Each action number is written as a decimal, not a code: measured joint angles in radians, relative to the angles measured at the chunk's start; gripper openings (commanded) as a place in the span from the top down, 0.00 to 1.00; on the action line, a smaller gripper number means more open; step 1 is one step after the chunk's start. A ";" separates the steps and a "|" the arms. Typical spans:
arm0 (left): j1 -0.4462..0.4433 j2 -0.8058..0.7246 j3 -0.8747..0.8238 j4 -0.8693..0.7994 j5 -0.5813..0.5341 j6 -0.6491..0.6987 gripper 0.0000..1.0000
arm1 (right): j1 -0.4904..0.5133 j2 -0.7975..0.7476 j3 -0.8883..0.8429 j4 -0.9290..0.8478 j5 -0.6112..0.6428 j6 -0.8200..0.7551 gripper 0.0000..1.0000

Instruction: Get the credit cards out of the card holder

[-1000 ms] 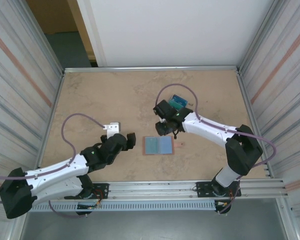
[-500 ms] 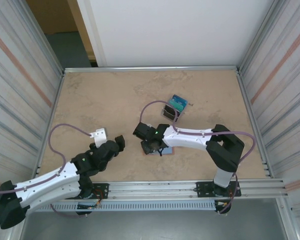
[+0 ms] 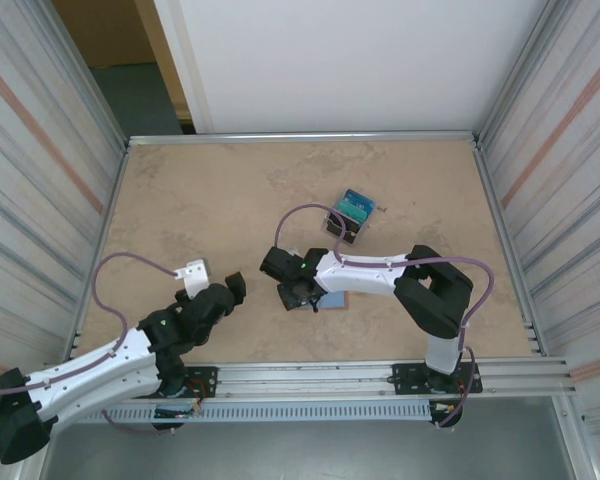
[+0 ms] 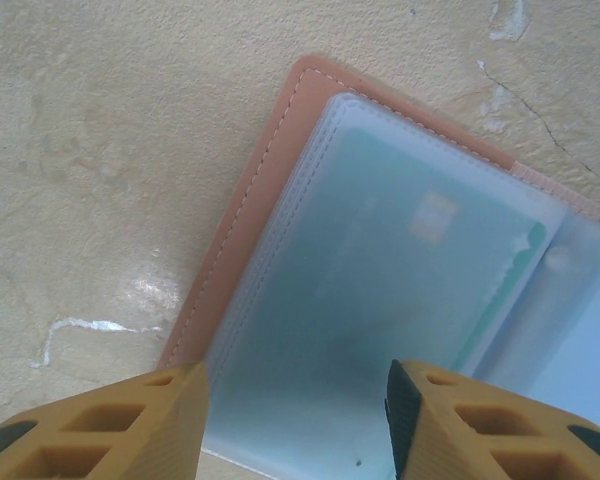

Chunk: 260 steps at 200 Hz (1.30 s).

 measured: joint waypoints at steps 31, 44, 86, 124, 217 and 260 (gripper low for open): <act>0.008 0.016 0.000 0.001 0.009 0.000 0.01 | 0.000 0.004 0.000 0.001 -0.004 0.000 0.49; 0.008 0.022 0.000 0.001 0.014 0.000 0.01 | 0.000 0.008 0.000 0.001 -0.011 0.000 0.50; 0.015 0.035 0.000 0.002 0.024 0.001 0.01 | -0.006 0.010 -0.005 0.013 -0.028 0.008 0.51; 0.015 0.039 0.000 0.002 0.027 0.001 0.01 | -0.026 0.010 -0.022 0.038 -0.057 0.017 0.55; 0.020 0.049 0.006 0.001 0.039 0.024 0.01 | -0.064 -0.023 -0.068 0.085 -0.106 0.018 0.69; 0.020 0.105 0.045 0.008 0.051 0.076 0.01 | -0.071 -0.029 -0.074 0.087 -0.105 0.018 0.75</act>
